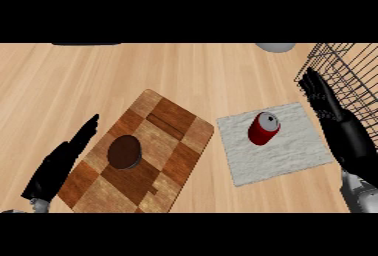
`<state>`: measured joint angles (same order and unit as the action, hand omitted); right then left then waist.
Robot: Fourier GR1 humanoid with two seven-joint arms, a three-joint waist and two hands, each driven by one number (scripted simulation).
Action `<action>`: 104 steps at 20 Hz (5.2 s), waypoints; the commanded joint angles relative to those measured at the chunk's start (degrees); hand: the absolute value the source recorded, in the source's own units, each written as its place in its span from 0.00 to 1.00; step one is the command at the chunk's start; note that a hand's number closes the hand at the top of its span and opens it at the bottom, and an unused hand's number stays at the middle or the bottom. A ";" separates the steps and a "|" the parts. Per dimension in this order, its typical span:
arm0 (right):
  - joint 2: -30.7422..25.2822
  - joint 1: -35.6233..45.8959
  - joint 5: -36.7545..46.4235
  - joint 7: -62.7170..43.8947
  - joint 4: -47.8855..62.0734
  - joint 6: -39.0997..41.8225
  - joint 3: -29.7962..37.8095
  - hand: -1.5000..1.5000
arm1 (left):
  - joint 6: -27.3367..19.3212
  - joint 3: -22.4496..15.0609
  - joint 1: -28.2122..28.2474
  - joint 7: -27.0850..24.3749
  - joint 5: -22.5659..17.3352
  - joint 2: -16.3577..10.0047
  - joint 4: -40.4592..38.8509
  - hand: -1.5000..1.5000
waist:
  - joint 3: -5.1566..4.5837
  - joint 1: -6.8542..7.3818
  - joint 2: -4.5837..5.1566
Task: Pick the can from the placemat and place it in the basket
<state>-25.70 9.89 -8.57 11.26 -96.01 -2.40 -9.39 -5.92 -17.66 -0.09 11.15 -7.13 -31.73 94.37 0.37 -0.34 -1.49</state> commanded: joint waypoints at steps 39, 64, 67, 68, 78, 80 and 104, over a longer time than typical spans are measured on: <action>-22.05 54.12 8.66 -5.16 18.76 63.70 -6.28 0.00 | 1.62 15.27 -12.07 -1.33 -7.32 6.60 -17.20 0.50 | -0.43 1.50 1.78; -20.29 31.40 19.31 27.01 26.94 42.51 -12.24 0.00 | 0.89 16.42 -13.55 0.58 -5.73 8.96 -15.45 0.50 | -0.26 0.96 1.71; -15.38 33.52 20.95 28.45 33.11 38.86 -12.98 0.00 | 0.51 16.33 -13.04 -2.04 -4.25 10.11 -17.30 0.50 | -0.32 1.56 1.93; -15.83 32.18 18.45 26.75 30.84 40.83 -12.34 0.00 | -0.04 15.27 -10.74 1.16 -4.63 10.52 -12.43 0.50 | -0.32 1.33 1.56; -7.07 34.64 28.31 25.02 38.42 35.95 -18.37 0.00 | 3.45 18.81 -12.00 1.21 -5.33 9.18 -15.08 0.50 | -0.36 1.30 1.63; -8.90 33.24 30.37 27.92 38.72 36.02 -19.07 0.00 | 3.53 19.45 -11.66 0.90 -4.81 8.90 -15.40 0.50 | -0.36 1.00 1.57; -5.96 36.72 36.44 38.38 47.94 32.91 -21.26 0.00 | 6.55 21.28 -12.28 0.96 -2.36 10.11 -16.09 0.50 | -0.37 0.90 1.52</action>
<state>-32.78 44.95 27.05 46.25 -47.80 24.15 -30.58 -0.68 3.33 -12.71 11.32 -9.59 -20.80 77.44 0.01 0.63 0.16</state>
